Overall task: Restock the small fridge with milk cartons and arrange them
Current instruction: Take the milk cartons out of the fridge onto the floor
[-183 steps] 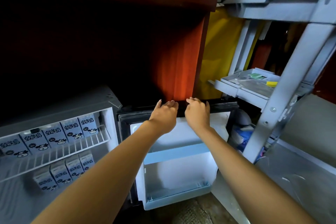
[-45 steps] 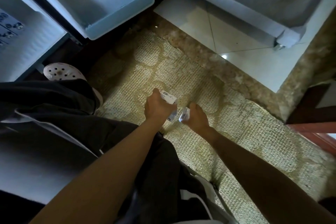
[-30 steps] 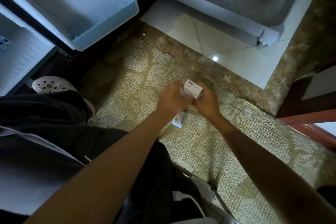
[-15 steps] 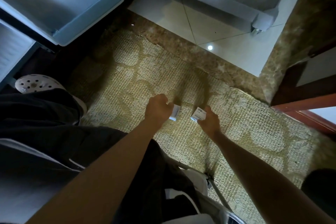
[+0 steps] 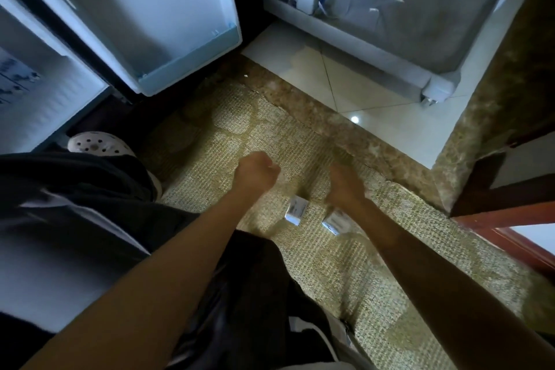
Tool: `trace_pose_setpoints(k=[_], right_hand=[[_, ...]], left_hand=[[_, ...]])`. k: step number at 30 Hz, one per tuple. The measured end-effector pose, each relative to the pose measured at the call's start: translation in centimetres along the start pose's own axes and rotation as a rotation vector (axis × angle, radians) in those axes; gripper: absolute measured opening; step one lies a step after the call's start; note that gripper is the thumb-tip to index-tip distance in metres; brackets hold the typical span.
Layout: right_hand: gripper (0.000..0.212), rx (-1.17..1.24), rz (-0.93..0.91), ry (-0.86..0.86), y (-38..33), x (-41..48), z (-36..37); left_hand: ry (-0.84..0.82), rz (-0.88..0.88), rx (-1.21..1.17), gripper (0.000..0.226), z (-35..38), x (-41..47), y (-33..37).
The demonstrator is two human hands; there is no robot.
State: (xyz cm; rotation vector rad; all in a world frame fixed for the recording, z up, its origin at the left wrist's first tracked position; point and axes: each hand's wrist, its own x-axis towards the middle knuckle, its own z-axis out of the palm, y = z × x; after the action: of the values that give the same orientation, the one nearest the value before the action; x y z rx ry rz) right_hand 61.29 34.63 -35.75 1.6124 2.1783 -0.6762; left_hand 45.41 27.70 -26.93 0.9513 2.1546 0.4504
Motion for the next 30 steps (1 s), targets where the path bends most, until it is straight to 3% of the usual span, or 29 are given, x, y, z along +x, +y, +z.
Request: trace_pose_setpoints(k=[4,9,12,18,21,30], right_hand=[[0.058,0.149,-0.214,0.202,-7.9,-0.3,-6.6],[0.041,0.287,-0.487,0.383,-19.9,-2.9,-14.2],[0.033,0.247,-0.619,0.44,-26.7,-4.0,-16.8],[0.029,0.253,-0.78,0.405,-38.8,-5.3,-17.8],[0.028,0.227,-0.846,0.359,-43.9,-5.2,-17.3],[0.03,0.223,-0.945,0.234,-55.6,-2.5,-15.4]], left_hand=[[0.156,0.029,-0.089,0.025,-6.6,0.5,1.0],[0.471,0.081,-0.21,0.025,-17.3,-0.3,1.0],[0.626,0.086,-0.231,0.025,-23.2,-1.0,-0.9],[0.787,0.006,-0.259,0.016,-32.3,-2.0,-7.5],[0.858,-0.071,-0.238,0.029,-35.6,-1.9,-11.4],[0.903,-0.248,-0.246,0.025,-42.3,1.6,-20.3]])
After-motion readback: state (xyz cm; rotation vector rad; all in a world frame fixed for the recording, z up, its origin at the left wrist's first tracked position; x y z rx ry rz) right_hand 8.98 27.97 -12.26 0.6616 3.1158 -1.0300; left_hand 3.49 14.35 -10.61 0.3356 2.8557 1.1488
